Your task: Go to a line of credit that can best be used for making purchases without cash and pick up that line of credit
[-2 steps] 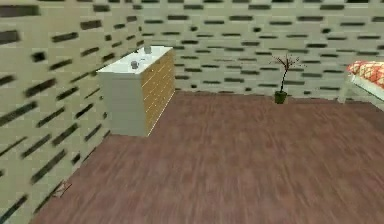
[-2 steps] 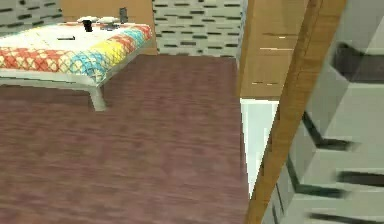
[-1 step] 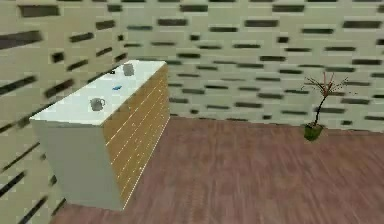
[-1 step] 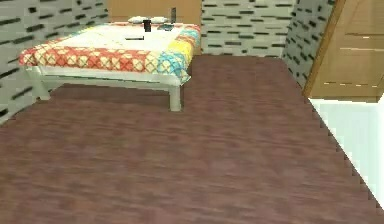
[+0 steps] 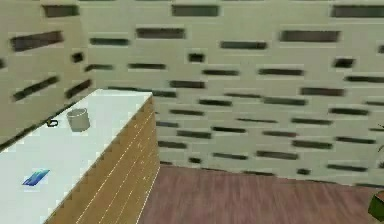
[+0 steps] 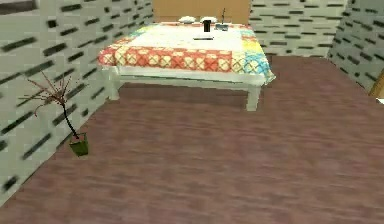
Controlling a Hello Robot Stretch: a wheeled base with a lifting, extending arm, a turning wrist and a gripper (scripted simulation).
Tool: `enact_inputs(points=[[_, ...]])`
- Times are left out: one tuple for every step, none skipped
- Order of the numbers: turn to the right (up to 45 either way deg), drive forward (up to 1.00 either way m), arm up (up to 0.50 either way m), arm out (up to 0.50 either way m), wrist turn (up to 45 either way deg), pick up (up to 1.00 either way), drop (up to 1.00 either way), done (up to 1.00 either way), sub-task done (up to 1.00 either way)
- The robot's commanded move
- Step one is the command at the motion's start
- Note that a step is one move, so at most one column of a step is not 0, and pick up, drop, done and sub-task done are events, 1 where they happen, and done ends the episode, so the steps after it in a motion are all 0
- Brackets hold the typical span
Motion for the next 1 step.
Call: enact_inputs(points=[[-45.0, 0.0, 0.0, 0.0, 0.0, 0.0, 0.0, 0.0, 0.0]])
